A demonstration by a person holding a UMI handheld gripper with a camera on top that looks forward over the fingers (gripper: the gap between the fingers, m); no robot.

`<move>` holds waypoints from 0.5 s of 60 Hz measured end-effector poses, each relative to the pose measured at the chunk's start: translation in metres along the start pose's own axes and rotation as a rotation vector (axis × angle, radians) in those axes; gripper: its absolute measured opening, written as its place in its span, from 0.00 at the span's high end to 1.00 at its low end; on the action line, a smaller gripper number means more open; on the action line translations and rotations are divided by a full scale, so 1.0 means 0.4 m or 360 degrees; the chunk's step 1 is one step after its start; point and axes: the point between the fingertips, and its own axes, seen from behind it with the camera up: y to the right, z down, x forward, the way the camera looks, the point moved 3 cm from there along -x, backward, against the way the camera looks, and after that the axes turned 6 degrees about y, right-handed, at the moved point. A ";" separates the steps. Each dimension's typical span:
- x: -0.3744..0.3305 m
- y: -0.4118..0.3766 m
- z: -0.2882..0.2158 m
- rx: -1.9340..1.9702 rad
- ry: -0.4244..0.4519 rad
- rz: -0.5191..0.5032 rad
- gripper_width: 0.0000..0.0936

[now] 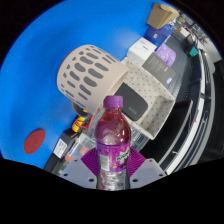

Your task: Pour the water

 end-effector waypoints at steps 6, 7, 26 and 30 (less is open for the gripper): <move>0.003 -0.008 -0.010 0.0028 0.0003 -0.0029 0.65; 0.004 -0.006 -0.011 0.0024 0.0007 -0.0025 0.65; -0.016 0.017 0.033 0.0639 -0.0002 0.0054 0.65; -0.028 0.025 0.066 0.1025 -0.0016 0.0065 0.65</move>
